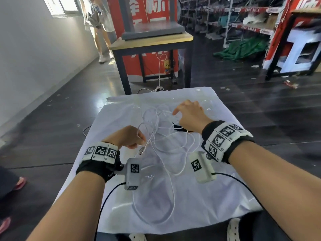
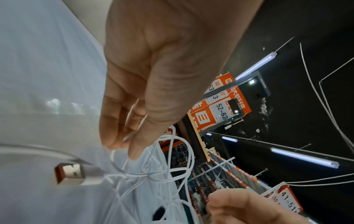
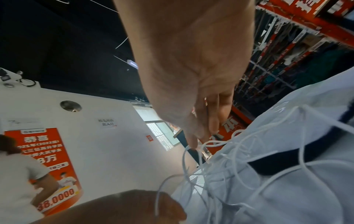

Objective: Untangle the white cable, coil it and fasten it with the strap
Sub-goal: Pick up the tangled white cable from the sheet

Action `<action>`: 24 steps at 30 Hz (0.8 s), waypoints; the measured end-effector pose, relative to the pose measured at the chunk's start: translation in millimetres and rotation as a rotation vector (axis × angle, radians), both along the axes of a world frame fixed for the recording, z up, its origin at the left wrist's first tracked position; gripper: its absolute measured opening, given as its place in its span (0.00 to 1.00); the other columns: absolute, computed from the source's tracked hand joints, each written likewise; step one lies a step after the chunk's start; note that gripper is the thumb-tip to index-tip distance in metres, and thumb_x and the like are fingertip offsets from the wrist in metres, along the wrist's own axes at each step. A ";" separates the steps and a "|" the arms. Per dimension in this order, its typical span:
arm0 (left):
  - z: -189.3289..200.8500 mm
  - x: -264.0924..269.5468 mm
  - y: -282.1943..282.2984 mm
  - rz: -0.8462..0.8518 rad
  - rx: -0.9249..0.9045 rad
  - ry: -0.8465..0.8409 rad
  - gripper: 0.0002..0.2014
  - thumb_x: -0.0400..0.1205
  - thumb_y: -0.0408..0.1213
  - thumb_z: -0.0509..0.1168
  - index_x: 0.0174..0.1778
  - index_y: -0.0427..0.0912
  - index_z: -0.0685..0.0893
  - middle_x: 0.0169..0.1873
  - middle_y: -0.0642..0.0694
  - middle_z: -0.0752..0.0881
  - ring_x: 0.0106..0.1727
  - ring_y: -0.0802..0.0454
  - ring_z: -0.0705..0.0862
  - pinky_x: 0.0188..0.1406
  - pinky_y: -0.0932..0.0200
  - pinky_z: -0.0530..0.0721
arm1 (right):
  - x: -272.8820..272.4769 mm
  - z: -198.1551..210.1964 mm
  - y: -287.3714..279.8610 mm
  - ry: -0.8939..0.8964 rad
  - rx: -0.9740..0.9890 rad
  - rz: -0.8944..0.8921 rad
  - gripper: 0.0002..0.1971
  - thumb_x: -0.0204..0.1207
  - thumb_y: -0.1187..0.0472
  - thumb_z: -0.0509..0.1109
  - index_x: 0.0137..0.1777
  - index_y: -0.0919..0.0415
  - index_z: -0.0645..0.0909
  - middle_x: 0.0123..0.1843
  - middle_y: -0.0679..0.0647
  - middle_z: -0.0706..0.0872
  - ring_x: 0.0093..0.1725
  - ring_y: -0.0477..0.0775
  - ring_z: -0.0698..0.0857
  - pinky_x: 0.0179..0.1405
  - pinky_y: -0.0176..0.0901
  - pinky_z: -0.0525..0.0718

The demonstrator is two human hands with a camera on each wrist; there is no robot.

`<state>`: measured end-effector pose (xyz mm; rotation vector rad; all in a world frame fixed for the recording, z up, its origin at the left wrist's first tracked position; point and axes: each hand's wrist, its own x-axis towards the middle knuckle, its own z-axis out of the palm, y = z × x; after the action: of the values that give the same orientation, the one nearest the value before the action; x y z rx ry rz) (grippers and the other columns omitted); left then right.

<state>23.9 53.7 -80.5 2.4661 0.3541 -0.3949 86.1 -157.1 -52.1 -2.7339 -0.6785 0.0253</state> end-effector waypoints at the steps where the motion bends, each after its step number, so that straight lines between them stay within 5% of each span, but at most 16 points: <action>1: 0.4 0.1 1.7 0.036 -0.077 -0.032 0.04 0.79 0.28 0.67 0.42 0.40 0.84 0.32 0.46 0.83 0.30 0.56 0.81 0.28 0.71 0.82 | -1.0 1.4 3.4 -0.002 0.072 0.067 0.21 0.75 0.71 0.58 0.62 0.53 0.83 0.68 0.57 0.76 0.69 0.62 0.72 0.70 0.50 0.70; 5: -0.2 -4.7 1.0 0.134 -0.285 -0.255 0.06 0.79 0.24 0.67 0.45 0.39 0.82 0.42 0.44 0.84 0.37 0.53 0.83 0.32 0.76 0.83 | -10.7 -0.3 18.7 0.135 0.132 0.281 0.17 0.78 0.72 0.58 0.55 0.60 0.88 0.61 0.53 0.84 0.56 0.47 0.80 0.44 0.18 0.72; 8: -4.1 -5.5 -0.1 0.126 -0.203 -0.336 0.11 0.79 0.28 0.69 0.56 0.40 0.83 0.48 0.48 0.83 0.36 0.56 0.82 0.26 0.80 0.76 | -12.9 -6.9 26.5 0.163 0.119 0.272 0.17 0.80 0.68 0.58 0.61 0.58 0.85 0.63 0.52 0.84 0.63 0.51 0.78 0.59 0.32 0.75; 12: -5.7 -4.2 5.0 0.102 -0.042 -0.350 0.11 0.79 0.34 0.71 0.56 0.43 0.80 0.57 0.48 0.82 0.48 0.47 0.86 0.44 0.62 0.82 | -8.6 -13.3 34.3 0.267 0.066 0.259 0.20 0.79 0.71 0.56 0.66 0.58 0.81 0.67 0.54 0.82 0.67 0.54 0.79 0.63 0.38 0.75; 18: -13.2 -5.8 2.8 -0.017 0.018 -0.130 0.14 0.75 0.41 0.73 0.54 0.47 0.79 0.44 0.47 0.87 0.40 0.51 0.83 0.52 0.54 0.83 | -2.7 -22.5 41.2 0.311 0.115 0.209 0.29 0.78 0.74 0.53 0.78 0.55 0.68 0.78 0.56 0.72 0.75 0.57 0.73 0.68 0.44 0.74; 21: -13.3 -4.0 -0.7 -0.086 0.067 -0.077 0.14 0.74 0.33 0.68 0.54 0.49 0.79 0.35 0.49 0.86 0.34 0.54 0.82 0.44 0.59 0.82 | 1.4 -25.2 40.1 0.354 0.164 0.218 0.29 0.76 0.76 0.52 0.72 0.54 0.75 0.75 0.54 0.75 0.72 0.55 0.76 0.63 0.40 0.75; 24: -11.3 1.1 -1.4 -0.070 0.055 -0.088 0.11 0.74 0.26 0.65 0.44 0.48 0.83 0.36 0.49 0.84 0.32 0.52 0.83 0.39 0.60 0.84 | 1.4 -27.3 41.1 0.325 0.018 0.258 0.20 0.79 0.71 0.58 0.65 0.55 0.81 0.68 0.53 0.82 0.68 0.54 0.79 0.63 0.39 0.75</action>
<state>25.0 52.3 -91.8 2.5458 0.2461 -0.3079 87.5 -116.0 -79.4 -2.5216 -0.9183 0.5072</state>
